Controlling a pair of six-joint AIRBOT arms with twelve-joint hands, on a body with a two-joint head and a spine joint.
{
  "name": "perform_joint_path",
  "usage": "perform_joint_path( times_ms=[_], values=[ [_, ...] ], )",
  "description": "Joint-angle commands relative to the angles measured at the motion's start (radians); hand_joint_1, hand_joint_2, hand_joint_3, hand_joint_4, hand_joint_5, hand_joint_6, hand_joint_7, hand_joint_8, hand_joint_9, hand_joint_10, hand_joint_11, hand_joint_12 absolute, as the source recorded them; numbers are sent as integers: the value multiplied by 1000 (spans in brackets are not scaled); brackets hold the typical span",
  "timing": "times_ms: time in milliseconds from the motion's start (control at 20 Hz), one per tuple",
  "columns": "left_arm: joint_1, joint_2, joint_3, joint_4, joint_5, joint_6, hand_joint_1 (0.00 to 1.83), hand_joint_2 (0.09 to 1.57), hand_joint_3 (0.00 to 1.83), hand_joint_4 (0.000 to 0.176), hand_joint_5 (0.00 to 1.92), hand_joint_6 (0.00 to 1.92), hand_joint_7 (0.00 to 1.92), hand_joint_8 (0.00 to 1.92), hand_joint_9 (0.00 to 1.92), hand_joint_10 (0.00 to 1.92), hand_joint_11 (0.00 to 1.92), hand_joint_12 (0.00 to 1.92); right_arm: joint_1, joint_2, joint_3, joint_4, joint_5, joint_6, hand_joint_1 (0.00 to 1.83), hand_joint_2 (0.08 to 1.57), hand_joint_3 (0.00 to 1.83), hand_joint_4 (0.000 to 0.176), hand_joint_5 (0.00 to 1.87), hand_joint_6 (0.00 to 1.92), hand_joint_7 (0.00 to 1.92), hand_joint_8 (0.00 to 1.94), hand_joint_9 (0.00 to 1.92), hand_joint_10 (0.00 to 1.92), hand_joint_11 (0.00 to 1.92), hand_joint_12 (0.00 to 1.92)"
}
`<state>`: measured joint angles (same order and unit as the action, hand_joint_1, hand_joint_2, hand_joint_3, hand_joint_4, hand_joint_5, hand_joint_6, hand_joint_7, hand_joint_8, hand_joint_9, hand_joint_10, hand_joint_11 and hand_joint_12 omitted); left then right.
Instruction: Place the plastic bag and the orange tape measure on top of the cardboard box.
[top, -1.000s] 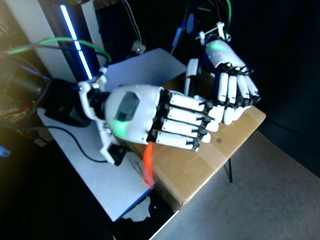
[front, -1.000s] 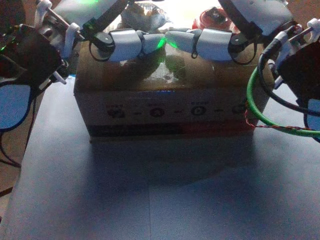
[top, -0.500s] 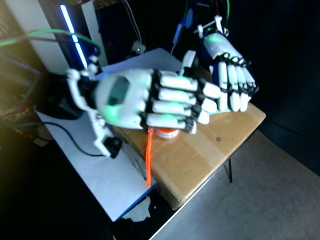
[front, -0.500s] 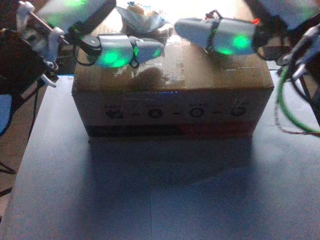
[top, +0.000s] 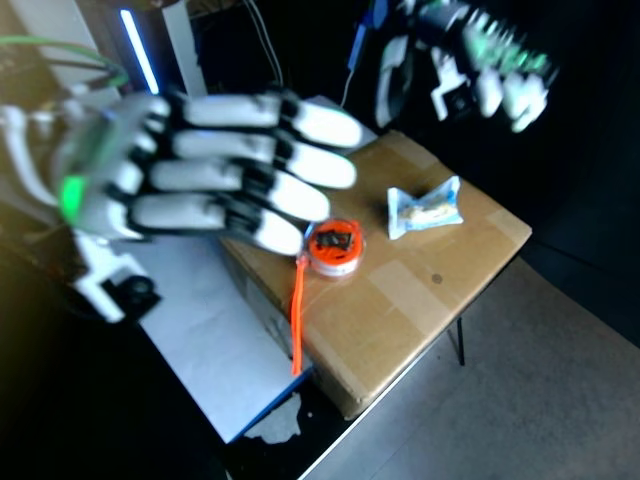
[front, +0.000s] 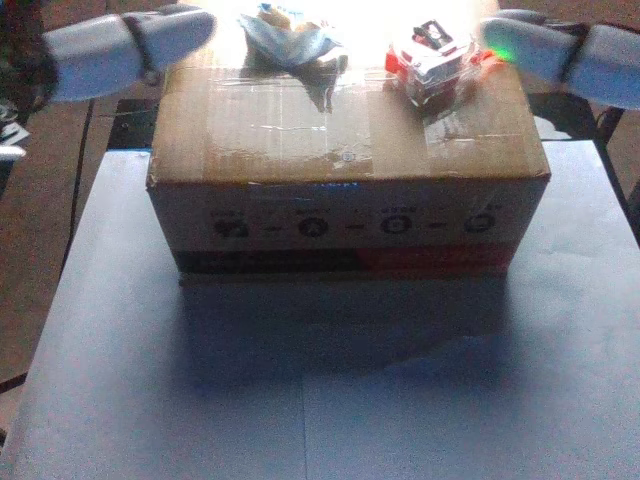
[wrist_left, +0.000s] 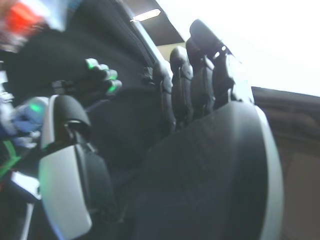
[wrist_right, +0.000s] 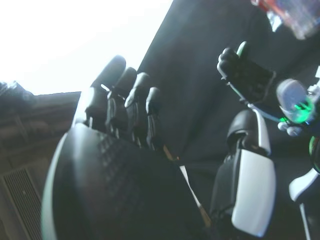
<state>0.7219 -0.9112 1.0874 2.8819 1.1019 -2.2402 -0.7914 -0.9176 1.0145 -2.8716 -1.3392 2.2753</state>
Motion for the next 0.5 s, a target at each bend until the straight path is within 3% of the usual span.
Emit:
perform_joint_path(
  times_ms=[0, 100, 150, 200, 250, 300, 350, 400, 450],
  values=[
    [3, 17, -2, 0, 227, -34, 787, 1021, 8, 0, 435, 0, 389, 2, 242, 437, 0, 1452, -7, 18, -6, 17, -200, 5, 809, 1007, 0, 31, 179, 40, 342, 97, 165, 536, 0, 1137],
    [60, 55, -30, -36, 357, -59, 802, 1023, 4, 0, 447, 5, 435, 12, 274, 551, 36, 1504, -72, 54, -37, 59, -306, 6, 739, 1032, 0, 38, 125, 7, 316, 10, 240, 284, 0, 1130],
    [87, 74, -48, -50, 414, -61, 740, 1029, 6, 7, 421, 1, 418, 4, 276, 520, 64, 1532, -103, 64, -54, 87, -367, 6, 743, 1003, 0, 58, 95, 0, 329, 5, 315, 147, 0, 1082],
    [112, 95, -68, -62, 472, -62, 728, 1081, 8, 0, 369, 0, 426, 6, 264, 560, 51, 1610, -140, 72, -68, 118, -424, 6, 741, 990, 0, 50, 14, 0, 271, 0, 307, 109, 0, 1030],
    [129, 110, -80, -69, 505, -61, 788, 1076, 2, 0, 373, 4, 444, 13, 267, 579, 37, 1645, -151, 83, -79, 137, -424, 9, 711, 996, 0, 14, 2, 0, 294, 12, 364, 119, 0, 1115],
    [150, 125, -89, -79, 543, -61, 747, 1135, 5, 22, 218, 0, 426, 2, 297, 750, 71, 1647, -151, 89, -86, 148, -424, 9, 614, 1049, 14, 21, 0, 0, 289, 8, 394, 114, 0, 1147],
    [172, 135, -98, -88, 582, -61, 704, 1162, 13, 40, 107, 0, 311, 0, 256, 749, 49, 1617, -151, 91, -86, 147, -424, 9, 568, 1110, 24, 32, 1, 0, 314, 14, 396, 115, 0, 1122],
    [188, 142, -105, -94, 619, -60, 597, 1226, 28, 45, 15, 0, 191, 2, 193, 726, 43, 1577, -151, 92, -86, 143, -424, 9, 583, 1136, 18, 61, 115, 49, 348, 26, 425, 138, 0, 1156],
    [207, 151, -117, -95, 661, -55, 584, 1234, 0, 68, 2, 682, 190, 4, 252, 534, 40, 1539, -150, 93, -87, 129, -424, 9, 617, 1142, 2, 118, 155, 40, 354, 23, 412, 175, 0, 1155]
  ],
)
